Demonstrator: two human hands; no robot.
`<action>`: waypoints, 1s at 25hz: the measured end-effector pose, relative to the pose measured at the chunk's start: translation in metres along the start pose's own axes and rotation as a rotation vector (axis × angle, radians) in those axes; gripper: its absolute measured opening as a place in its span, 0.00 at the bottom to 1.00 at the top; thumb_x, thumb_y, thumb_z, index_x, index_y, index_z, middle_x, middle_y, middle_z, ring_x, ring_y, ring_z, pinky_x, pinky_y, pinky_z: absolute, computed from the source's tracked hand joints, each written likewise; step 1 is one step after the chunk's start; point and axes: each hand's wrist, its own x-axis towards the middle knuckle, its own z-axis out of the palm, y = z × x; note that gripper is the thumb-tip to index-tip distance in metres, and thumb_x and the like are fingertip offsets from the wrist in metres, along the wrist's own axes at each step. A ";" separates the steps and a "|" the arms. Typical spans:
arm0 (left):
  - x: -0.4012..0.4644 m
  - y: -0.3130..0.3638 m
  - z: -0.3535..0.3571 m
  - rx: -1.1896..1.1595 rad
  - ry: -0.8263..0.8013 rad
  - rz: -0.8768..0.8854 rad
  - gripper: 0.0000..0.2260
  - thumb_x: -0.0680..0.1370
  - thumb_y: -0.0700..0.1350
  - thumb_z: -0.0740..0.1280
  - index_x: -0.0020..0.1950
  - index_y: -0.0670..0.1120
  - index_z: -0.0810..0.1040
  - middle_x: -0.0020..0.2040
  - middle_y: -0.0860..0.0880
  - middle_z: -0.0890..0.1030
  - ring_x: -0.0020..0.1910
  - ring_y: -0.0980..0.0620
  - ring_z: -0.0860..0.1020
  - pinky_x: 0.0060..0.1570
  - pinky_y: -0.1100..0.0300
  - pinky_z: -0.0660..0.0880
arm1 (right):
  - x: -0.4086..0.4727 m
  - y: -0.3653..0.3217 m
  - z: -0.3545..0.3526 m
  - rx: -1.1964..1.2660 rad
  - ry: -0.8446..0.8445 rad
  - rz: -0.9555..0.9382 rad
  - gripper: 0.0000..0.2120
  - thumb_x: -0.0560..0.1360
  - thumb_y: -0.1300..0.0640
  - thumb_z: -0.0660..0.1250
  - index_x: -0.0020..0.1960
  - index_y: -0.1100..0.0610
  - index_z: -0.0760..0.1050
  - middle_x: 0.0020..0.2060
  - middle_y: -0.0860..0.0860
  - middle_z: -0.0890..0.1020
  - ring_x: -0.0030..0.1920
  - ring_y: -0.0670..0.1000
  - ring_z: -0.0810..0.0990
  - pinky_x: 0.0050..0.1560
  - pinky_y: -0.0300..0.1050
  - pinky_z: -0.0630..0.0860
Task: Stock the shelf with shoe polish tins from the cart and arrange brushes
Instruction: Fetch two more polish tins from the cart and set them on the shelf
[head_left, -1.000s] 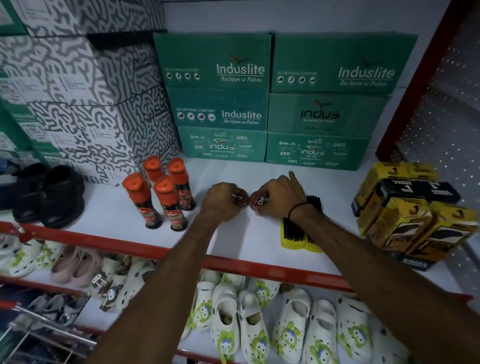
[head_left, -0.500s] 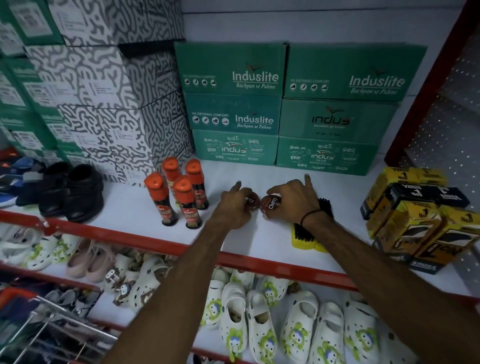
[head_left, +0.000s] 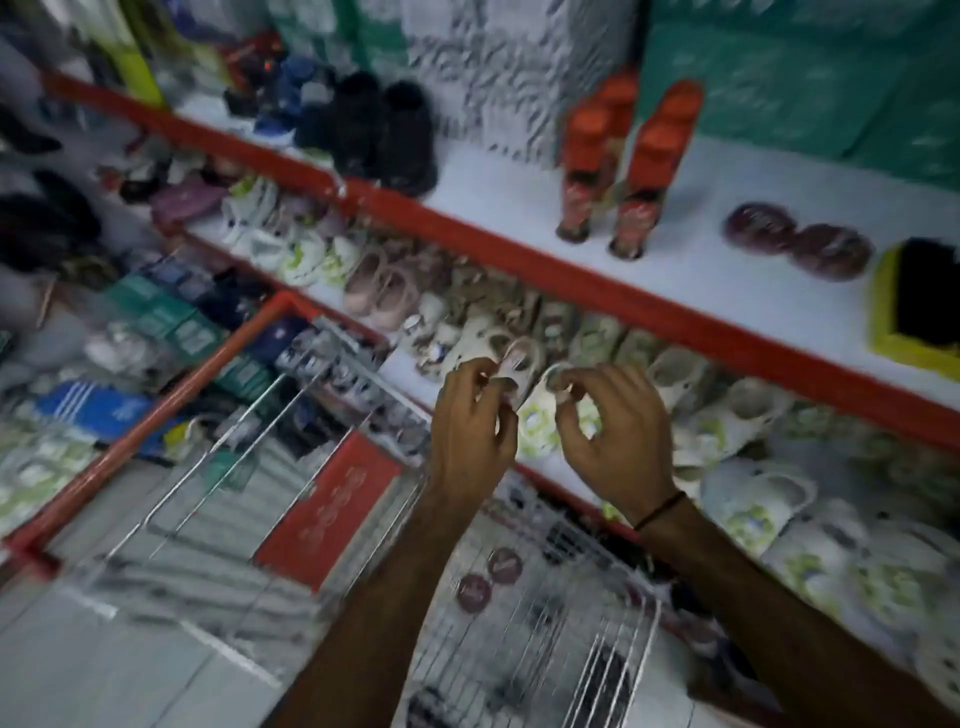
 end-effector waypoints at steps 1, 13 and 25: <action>-0.032 -0.029 0.003 0.041 -0.072 -0.082 0.10 0.74 0.33 0.69 0.54 0.37 0.83 0.57 0.36 0.81 0.54 0.36 0.80 0.50 0.47 0.80 | -0.028 -0.007 0.031 0.029 -0.110 0.009 0.08 0.78 0.57 0.64 0.51 0.57 0.81 0.44 0.53 0.83 0.46 0.56 0.78 0.48 0.50 0.75; -0.305 -0.175 0.189 0.133 -1.009 -0.618 0.34 0.77 0.41 0.71 0.81 0.48 0.61 0.81 0.41 0.62 0.74 0.35 0.68 0.65 0.38 0.79 | -0.292 0.094 0.292 -0.374 -1.395 0.044 0.31 0.76 0.56 0.63 0.78 0.49 0.60 0.78 0.54 0.63 0.78 0.57 0.61 0.73 0.56 0.67; -0.268 -0.143 0.056 0.273 -0.907 -0.750 0.27 0.68 0.44 0.77 0.65 0.48 0.72 0.64 0.41 0.72 0.64 0.35 0.76 0.55 0.41 0.82 | -0.248 -0.013 0.205 -0.135 -1.174 0.314 0.28 0.66 0.52 0.73 0.65 0.50 0.71 0.61 0.56 0.74 0.60 0.60 0.73 0.54 0.54 0.80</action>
